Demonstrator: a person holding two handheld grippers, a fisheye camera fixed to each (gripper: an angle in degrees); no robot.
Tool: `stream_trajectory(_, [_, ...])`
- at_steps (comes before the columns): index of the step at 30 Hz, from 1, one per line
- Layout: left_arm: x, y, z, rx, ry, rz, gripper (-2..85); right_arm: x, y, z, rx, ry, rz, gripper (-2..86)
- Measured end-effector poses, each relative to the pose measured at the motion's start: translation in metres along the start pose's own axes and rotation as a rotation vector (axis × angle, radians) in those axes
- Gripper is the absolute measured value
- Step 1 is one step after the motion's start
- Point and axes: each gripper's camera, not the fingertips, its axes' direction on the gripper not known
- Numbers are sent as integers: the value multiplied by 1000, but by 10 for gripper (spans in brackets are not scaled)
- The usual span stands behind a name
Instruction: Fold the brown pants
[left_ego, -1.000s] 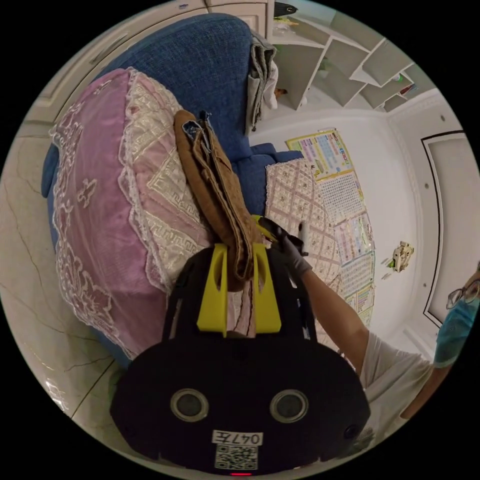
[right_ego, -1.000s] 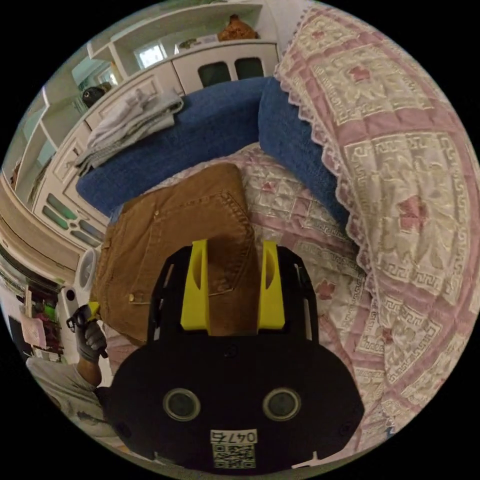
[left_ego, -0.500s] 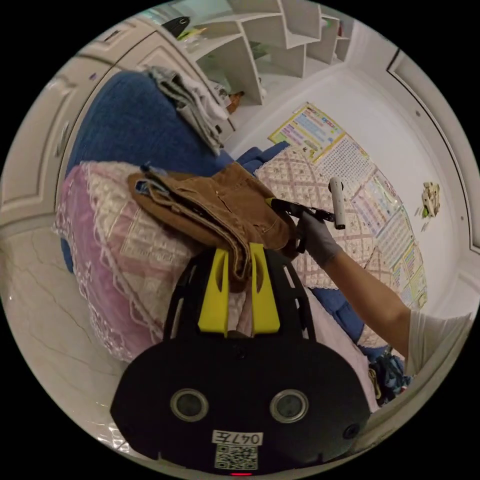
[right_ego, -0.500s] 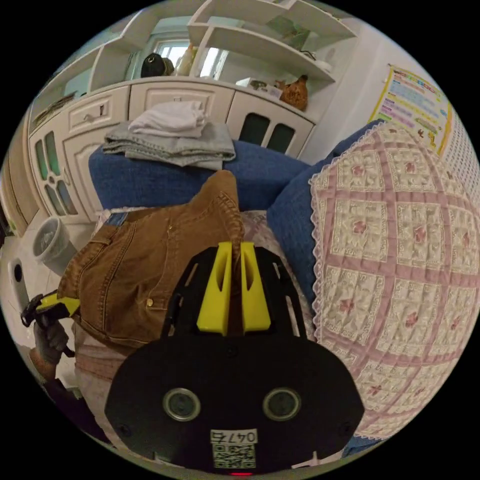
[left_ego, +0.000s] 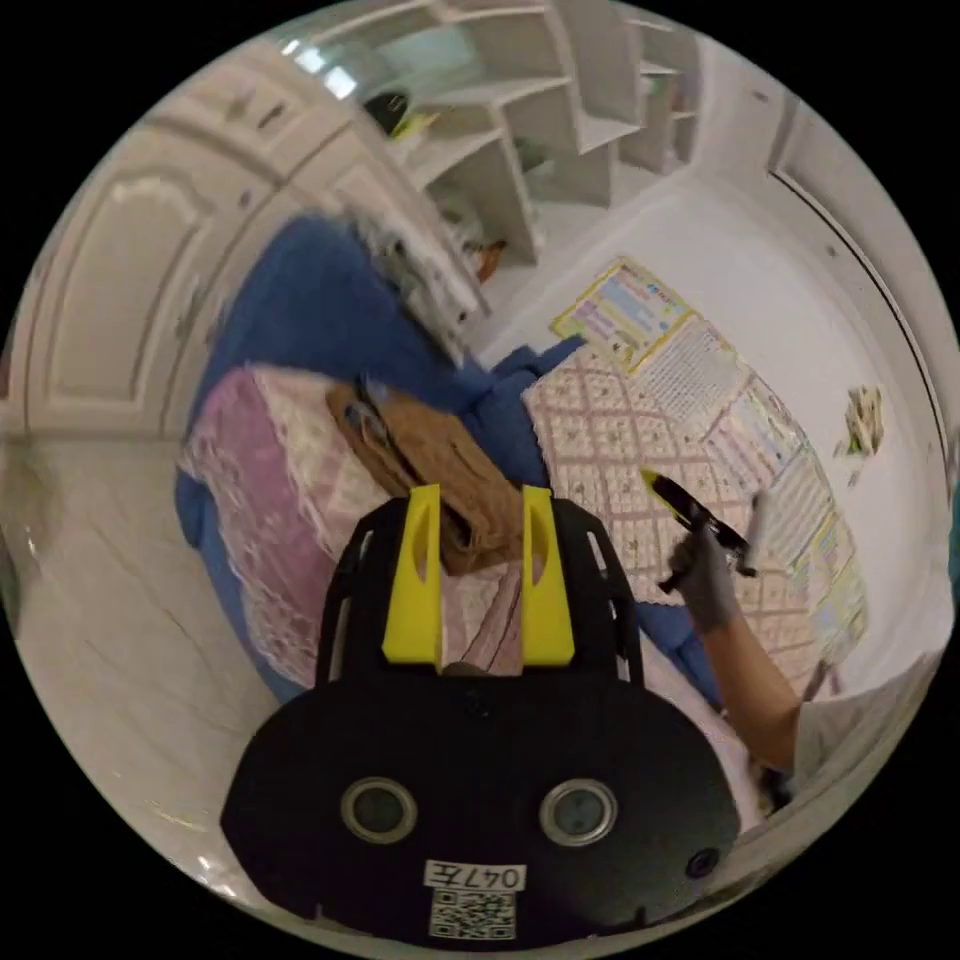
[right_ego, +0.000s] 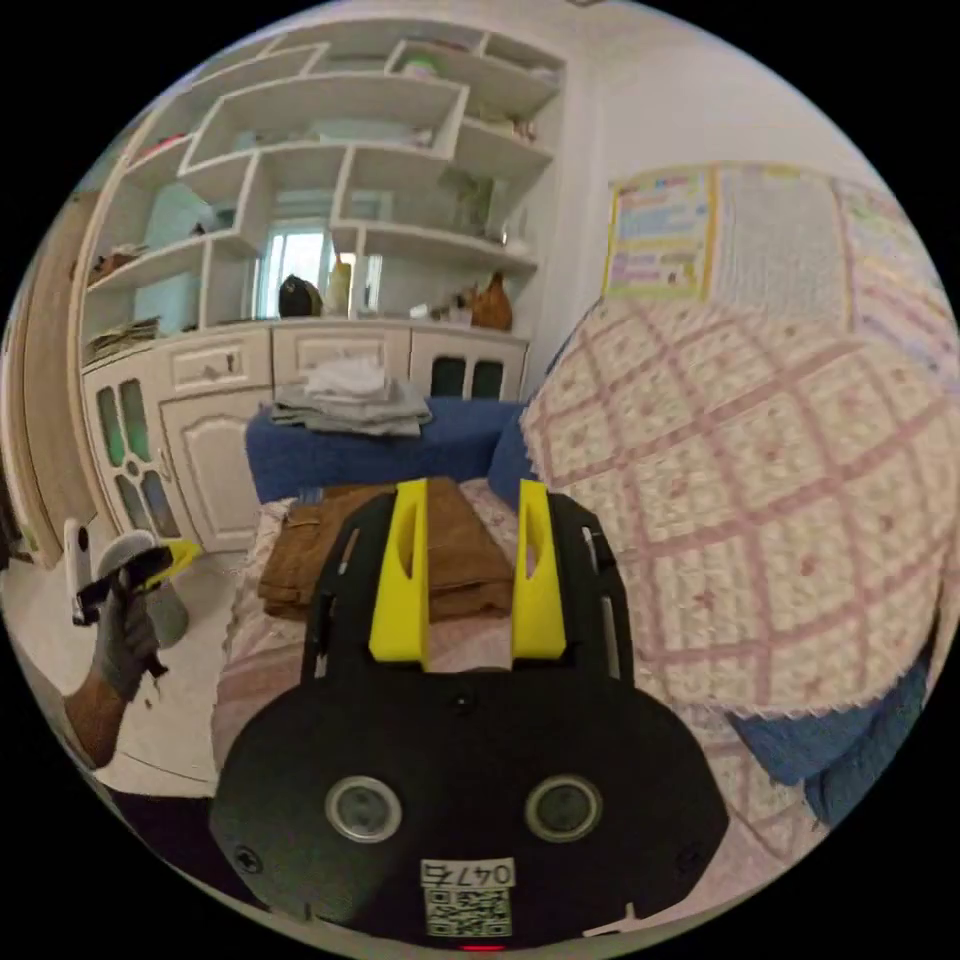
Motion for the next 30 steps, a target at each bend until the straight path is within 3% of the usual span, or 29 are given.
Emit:
stream_trajectory(3, [130,-24,-79,205,-115,367,59,-4,42,-189,243,124,61,15])
stream_trajectory(5, [194,-28,-103,280,-157,490,35,-4,93,-330,372,203,173,-5])
stream_trajectory(7, [240,-38,-110,276,-82,514,18,-5,128,-418,337,317,282,-10])
stream_trajectory(11, [350,-66,-62,101,83,580,-6,-11,169,-575,155,553,414,-12])
stream_trajectory(13, [412,-66,-32,57,125,648,-8,-14,167,-628,95,643,401,-13])
stream_trajectory(20, [676,-31,90,-107,620,858,-9,-58,162,-810,81,857,261,4])
stream_trajectory(24, [794,-3,137,-163,703,996,-4,-62,179,-881,-10,880,337,19])
stream_trajectory(30, [888,-5,227,-407,819,962,0,-49,188,-990,-57,952,495,48])
